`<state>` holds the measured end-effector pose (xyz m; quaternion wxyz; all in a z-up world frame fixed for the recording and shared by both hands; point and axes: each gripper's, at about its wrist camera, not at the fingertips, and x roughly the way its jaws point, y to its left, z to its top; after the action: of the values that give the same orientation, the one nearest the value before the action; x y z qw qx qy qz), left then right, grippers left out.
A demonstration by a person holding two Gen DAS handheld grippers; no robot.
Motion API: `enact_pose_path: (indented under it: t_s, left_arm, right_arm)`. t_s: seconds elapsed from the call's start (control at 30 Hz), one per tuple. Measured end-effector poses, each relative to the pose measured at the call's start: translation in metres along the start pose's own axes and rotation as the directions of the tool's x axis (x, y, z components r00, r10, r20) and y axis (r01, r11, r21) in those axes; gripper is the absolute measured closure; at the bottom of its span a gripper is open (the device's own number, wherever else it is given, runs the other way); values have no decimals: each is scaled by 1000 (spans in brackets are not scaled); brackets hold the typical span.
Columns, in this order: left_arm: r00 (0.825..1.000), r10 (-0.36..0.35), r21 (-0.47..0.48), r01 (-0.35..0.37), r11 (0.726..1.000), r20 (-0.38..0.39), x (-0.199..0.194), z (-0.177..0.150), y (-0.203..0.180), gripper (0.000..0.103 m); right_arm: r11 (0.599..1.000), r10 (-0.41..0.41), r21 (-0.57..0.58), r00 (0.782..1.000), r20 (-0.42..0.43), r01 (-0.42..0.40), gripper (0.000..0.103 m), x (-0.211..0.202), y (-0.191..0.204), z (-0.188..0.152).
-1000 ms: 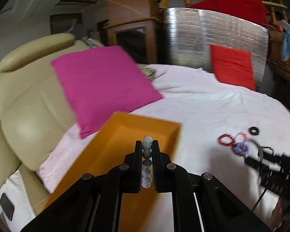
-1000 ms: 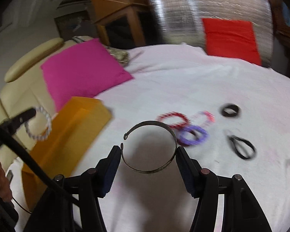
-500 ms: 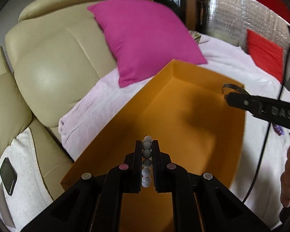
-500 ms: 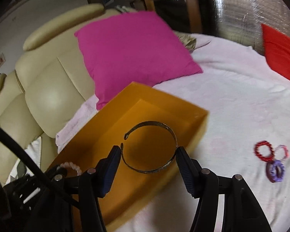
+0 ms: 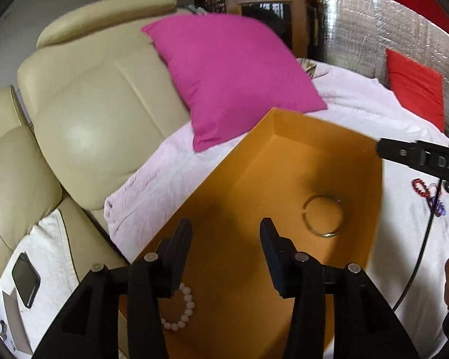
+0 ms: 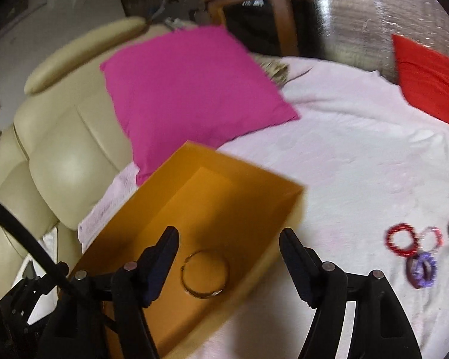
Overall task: Organize jewelry
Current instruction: 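Carry the metal bangle and white bracelet into the orange box while both tools open, then move both open tools back to the remaining bracelets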
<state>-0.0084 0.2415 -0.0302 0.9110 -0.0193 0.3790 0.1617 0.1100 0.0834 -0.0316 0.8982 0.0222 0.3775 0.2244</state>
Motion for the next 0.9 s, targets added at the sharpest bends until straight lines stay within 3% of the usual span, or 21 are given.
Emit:
enact_pose_path:
  t_s: [0.27, 0.37, 0.7, 0.9]
  left_arm:
    - [996, -50, 56, 47, 997, 67, -34, 17, -38, 41]
    - [993, -99, 84, 93, 992, 70, -45, 21, -59, 40]
    - [948, -299, 168, 279, 946, 108, -98, 15, -99, 34]
    - [938, -331, 178, 309, 934, 106, -106, 13, -102, 34]
  right_arm:
    - [995, -68, 74, 993, 92, 61, 30, -73, -67, -8]
    - [987, -134, 99, 985, 112, 123, 30, -104, -98, -17]
    - [917, -352, 224, 933, 73, 329, 30, -199, -168, -54]
    - [869, -413, 314, 910, 35, 382, 30, -232, -191, -81]
